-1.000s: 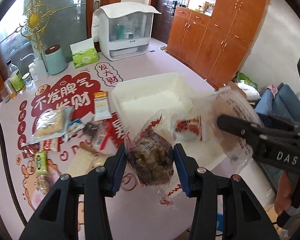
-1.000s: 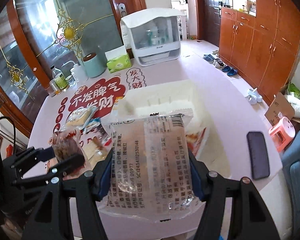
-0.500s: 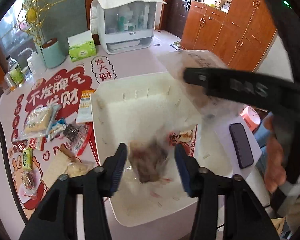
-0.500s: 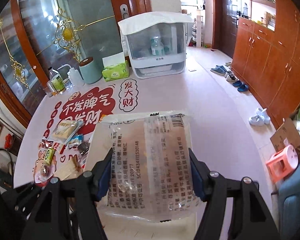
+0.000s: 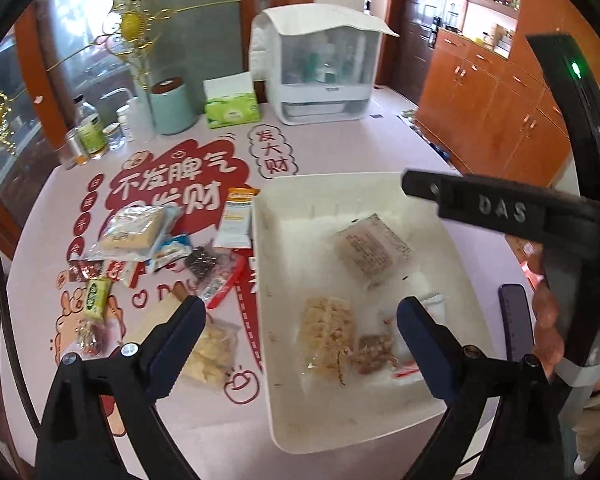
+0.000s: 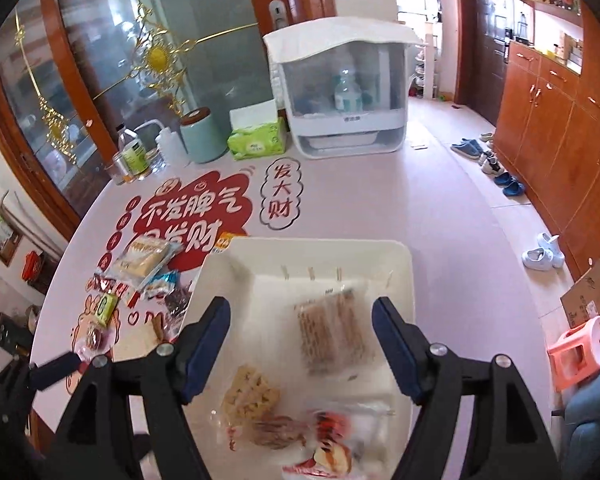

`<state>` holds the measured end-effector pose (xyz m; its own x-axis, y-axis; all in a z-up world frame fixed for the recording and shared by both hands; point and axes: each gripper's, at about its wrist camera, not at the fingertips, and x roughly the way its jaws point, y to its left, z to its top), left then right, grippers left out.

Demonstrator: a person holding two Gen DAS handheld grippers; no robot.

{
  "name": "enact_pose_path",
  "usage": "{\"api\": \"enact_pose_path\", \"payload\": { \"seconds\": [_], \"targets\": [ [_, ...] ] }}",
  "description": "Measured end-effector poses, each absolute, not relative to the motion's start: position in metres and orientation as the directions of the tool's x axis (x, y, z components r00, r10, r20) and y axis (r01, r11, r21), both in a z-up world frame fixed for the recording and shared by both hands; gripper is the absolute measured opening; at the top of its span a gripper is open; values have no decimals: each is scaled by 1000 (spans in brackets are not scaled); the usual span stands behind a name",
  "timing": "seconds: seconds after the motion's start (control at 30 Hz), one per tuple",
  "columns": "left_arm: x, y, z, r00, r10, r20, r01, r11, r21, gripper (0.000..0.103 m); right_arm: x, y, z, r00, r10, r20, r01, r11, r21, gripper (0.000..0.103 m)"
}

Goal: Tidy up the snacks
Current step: 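Move both tools back over the remaining snacks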

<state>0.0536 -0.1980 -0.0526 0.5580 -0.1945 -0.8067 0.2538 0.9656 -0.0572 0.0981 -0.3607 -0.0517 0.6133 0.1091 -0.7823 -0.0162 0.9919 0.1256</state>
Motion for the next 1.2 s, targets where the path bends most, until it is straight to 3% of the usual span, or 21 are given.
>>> {"api": "enact_pose_path", "payload": {
  "seconds": [0.53, 0.9, 1.2],
  "targets": [
    [28, -137, -21, 645, -120, -755, 161, 987, -19, 96, 58, -328, -48, 582, 164, -796, -74, 986, 149, 74],
    [14, -17, 30, 722, -25, -692, 40, 999, 5, 96, 47, -261, -10, 614, 244, -751, -148, 970, 194, 74],
    [34, 106, 74, 776, 92, -625, -58, 996, 75, 96, 59, -186, 31, 656, 221, -722, -152, 975, 161, 74]
  ]
}}
